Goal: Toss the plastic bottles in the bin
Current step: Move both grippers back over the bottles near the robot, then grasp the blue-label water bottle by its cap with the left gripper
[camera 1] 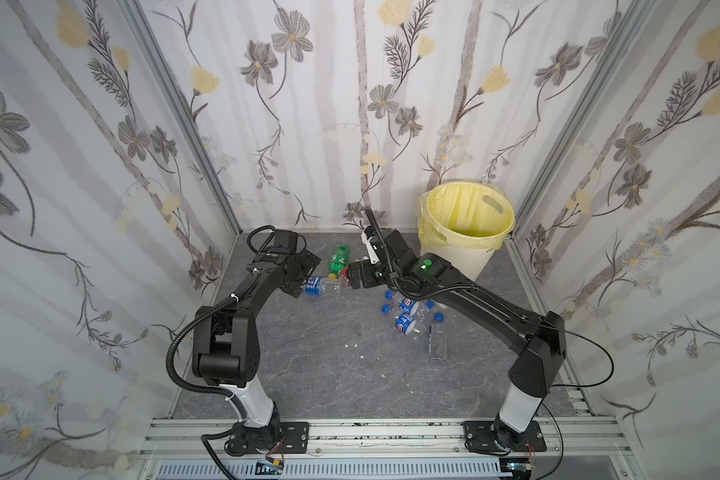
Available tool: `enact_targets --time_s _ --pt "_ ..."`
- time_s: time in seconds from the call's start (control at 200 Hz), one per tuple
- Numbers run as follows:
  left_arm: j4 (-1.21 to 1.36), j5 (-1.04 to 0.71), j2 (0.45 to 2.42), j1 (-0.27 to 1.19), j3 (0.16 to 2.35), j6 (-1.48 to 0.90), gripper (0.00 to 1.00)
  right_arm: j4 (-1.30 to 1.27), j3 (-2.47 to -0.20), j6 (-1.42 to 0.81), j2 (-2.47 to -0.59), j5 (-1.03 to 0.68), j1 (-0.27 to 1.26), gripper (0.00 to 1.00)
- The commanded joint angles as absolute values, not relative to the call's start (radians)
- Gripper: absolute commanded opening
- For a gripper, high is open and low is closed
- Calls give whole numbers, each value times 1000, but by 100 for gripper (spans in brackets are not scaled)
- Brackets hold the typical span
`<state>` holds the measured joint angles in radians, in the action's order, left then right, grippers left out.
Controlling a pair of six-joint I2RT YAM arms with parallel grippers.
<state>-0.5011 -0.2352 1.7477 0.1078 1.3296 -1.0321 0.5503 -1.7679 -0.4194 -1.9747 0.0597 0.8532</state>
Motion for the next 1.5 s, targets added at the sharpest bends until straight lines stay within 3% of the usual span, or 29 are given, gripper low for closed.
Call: enact_targets --time_s 0.0,0.32,0.804,1.159,1.494 --pt "-472 -257 1786 100 1349 -1082 100 578 -1821 -403 -2016 82 859 100" --pt "-446 -293 1920 89 1389 -1124 97 616 -1906 -396 -2094 62 863 100" --pt "-428 -303 2020 74 1400 -1103 77 650 -1983 -376 -2152 58 864 100" --pt "-423 -301 1994 70 1365 -1017 60 650 -1982 -379 -2174 45 866 100" --pt "-425 -322 1901 75 1330 -915 59 616 -1908 -412 -2145 23 865 100"
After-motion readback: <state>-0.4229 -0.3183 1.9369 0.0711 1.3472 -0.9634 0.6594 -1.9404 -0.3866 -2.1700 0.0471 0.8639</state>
